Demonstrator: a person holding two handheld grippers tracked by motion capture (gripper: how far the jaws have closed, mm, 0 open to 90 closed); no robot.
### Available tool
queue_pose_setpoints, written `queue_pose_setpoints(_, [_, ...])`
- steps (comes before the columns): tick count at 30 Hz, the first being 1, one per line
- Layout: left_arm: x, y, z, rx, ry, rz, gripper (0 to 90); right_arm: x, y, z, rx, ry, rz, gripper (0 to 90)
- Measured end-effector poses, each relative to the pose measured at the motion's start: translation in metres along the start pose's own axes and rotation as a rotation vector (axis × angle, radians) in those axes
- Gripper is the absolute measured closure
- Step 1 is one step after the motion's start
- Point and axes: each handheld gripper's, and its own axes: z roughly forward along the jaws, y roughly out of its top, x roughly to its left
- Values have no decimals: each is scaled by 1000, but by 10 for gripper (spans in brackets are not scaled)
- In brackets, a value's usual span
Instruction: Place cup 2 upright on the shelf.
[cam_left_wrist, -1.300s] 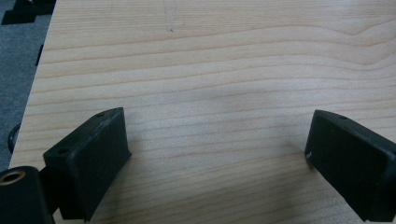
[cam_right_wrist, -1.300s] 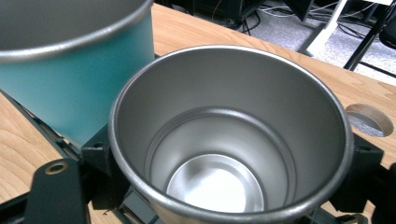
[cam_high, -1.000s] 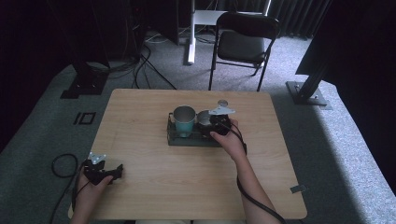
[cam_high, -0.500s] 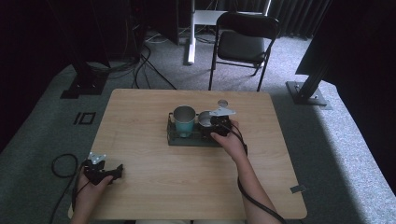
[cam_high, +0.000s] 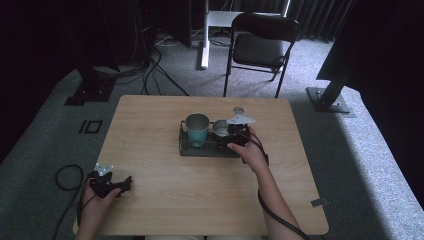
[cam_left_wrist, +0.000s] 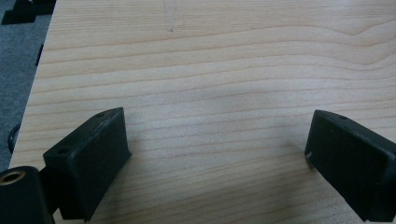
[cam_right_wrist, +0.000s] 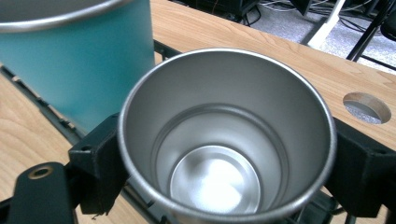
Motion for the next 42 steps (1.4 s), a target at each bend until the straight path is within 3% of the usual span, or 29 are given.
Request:
queue_pose_setpoints(9, [0,0,0,1,0,0,67,-2,-1,-14,10,17,-13,127])
queue_pose_setpoints(17, [0,0,0,2,0,0,67,-5,-6,-21,-11,33,13,127])
queue_pose_setpoints(28, [0,0,0,2,0,1,67,-7,-14,-31,-9,31,-7,127])
queue_pose_setpoints(42, [0,0,0,1,0,0,67,-20,-28,-59,-33,15,-24,127])
